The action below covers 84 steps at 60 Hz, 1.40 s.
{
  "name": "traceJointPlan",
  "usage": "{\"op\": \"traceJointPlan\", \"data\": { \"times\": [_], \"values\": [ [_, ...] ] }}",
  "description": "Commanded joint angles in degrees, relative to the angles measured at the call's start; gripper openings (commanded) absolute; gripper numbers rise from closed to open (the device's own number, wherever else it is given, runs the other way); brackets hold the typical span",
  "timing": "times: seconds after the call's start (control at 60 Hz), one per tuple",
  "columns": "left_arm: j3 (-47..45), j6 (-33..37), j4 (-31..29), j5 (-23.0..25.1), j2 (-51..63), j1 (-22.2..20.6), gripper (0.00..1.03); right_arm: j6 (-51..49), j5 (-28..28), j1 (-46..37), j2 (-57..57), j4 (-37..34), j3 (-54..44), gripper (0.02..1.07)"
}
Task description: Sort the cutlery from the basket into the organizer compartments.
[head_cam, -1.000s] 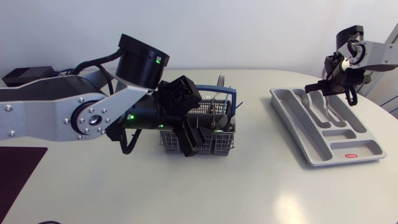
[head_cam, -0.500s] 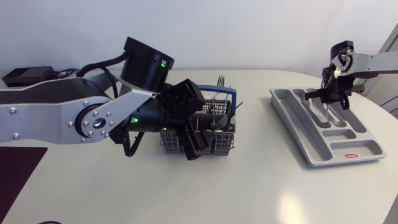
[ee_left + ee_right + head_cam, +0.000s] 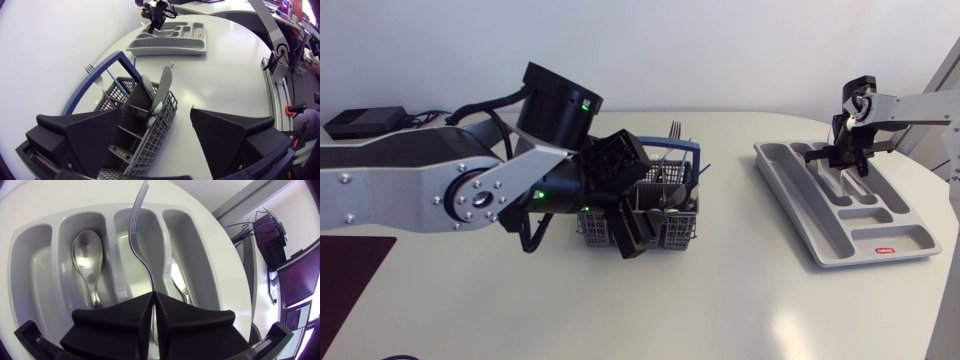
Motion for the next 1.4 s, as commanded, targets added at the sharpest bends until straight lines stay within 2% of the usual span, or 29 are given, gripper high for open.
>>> {"op": "traceJointPlan", "data": {
  "times": [0.0, 0.35, 0.383, 0.467, 0.5, 0.583, 0.767, 0.933, 1.167, 1.383],
  "values": [
    [-1.20, 0.42, 0.04, -0.59, 0.85, -0.68, 0.95, 1.67, -0.07, -0.53, 3.18, -0.45, 1.38, 0.17],
    [-1.47, 0.51, 0.04, -1.03, 0.41, -1.03, 0.95, 1.58, -1.38, -0.01, 3.26, 1.75, -0.11, 0.17],
    [-1.55, 0.51, 0.04, -1.03, 0.32, -1.03, 0.95, 1.58, -1.38, -0.10, 2.38, 2.36, -0.99, 0.23],
    [-1.64, 0.51, 0.04, -1.11, 0.32, -1.03, 0.95, 1.58, -1.38, -0.01, -2.19, 5.18, -5.38, 0.53],
    [-1.55, 0.51, 0.04, -1.11, 0.32, -1.03, 0.95, 1.41, -1.38, -0.01, -4.30, 6.06, -7.14, 0.60],
    [-1.29, 0.51, 0.04, -1.38, 0.41, -1.03, 0.95, 0.88, -1.38, 0.34, -10.18, 7.81, -11.80, 0.66],
    [-1.20, 0.69, 0.83, -2.43, 0.67, -1.73, 0.95, -2.55, -4.81, 1.84, -23.63, 13.09, -24.37, 0.67],
    [-0.59, 1.66, 1.44, -2.43, 1.29, -1.73, 0.95, -5.89, -11.14, 4.12, -36.20, 16.69, -37.20, 0.71],
    [1.08, 4.38, 1.71, -2.43, 3.05, -1.91, 0.93, -7.47, -16.59, 8.69, -48.59, 17.13, -49.07, 0.72],
    [1.08, 6.49, 3.73, -2.17, 5.15, -1.82, 0.90, -8.44, -18.08, 15.90, -58.08, 17.83, -58.12, 0.72]
  ]
}}
